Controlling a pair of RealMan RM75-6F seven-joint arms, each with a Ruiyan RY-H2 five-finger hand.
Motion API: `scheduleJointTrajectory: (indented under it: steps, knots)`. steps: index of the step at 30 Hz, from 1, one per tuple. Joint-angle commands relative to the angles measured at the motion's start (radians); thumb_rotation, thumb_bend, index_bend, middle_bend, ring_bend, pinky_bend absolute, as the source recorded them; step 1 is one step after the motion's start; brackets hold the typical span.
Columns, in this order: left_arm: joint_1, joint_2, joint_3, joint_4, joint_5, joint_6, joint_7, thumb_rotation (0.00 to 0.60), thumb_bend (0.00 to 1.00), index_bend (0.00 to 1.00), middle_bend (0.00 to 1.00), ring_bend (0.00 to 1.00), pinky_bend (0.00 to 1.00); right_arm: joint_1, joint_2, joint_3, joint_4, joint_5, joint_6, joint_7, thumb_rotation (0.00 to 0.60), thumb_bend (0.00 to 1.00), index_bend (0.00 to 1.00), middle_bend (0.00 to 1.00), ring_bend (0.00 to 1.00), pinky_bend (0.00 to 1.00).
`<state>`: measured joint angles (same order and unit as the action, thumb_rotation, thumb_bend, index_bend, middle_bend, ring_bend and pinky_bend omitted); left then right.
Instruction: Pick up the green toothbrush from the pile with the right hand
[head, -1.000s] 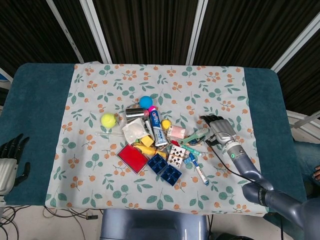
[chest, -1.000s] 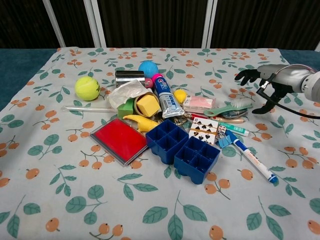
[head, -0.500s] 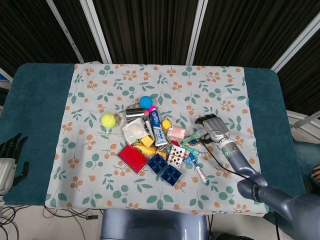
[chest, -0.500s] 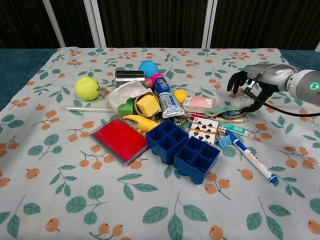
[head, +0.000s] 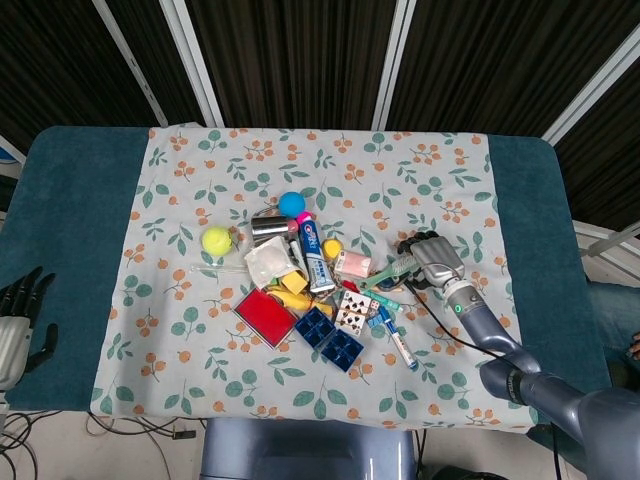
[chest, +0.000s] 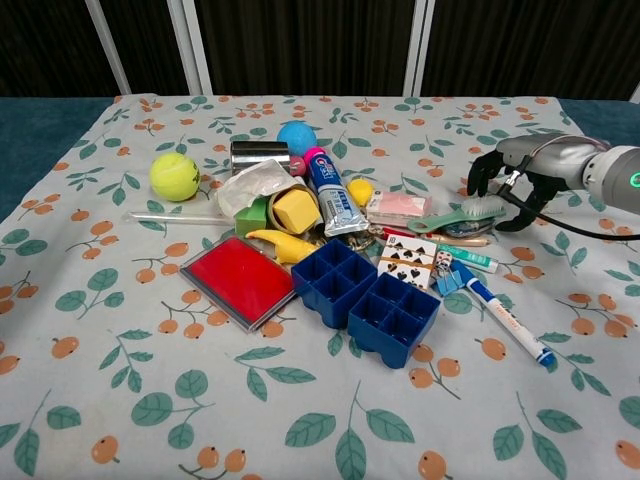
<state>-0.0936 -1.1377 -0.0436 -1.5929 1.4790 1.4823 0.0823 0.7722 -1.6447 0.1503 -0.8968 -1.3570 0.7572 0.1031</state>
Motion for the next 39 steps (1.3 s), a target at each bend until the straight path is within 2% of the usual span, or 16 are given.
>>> scheduleJointTrajectory:
  steps: [1,19,33,39]
  knots:
    - [0.0,0.0,0.0,0.0,0.0,-0.001,0.0,0.6,0.52,0.01,0.0,0.05,0.12,0.001,-0.002,-0.004,0.004,-0.003,-0.001,0.005,0.6,0.29,0.37,0.36,0.23,0.21]
    - [0.001,0.001,-0.001,-0.001,-0.002,-0.001,-0.008,0.6,0.52,0.01,0.0,0.05,0.12,0.017,-0.018,-0.014,0.014,-0.011,-0.007,0.019,0.6,0.3,0.48,0.46,0.26,0.21]
    - [0.001,0.004,-0.003,-0.006,-0.009,-0.007,-0.024,0.6,0.52,0.01,0.0,0.05,0.12,0.011,0.015,-0.019,-0.04,-0.012,0.003,0.029,0.6,0.36,0.58,0.52,0.31,0.21]
    - [0.001,0.005,-0.003,-0.009,-0.012,-0.01,-0.028,0.6,0.52,0.02,0.0,0.05,0.12,0.005,0.028,-0.016,-0.059,-0.011,0.017,0.04,0.6,0.43,0.62,0.55,0.33,0.21]
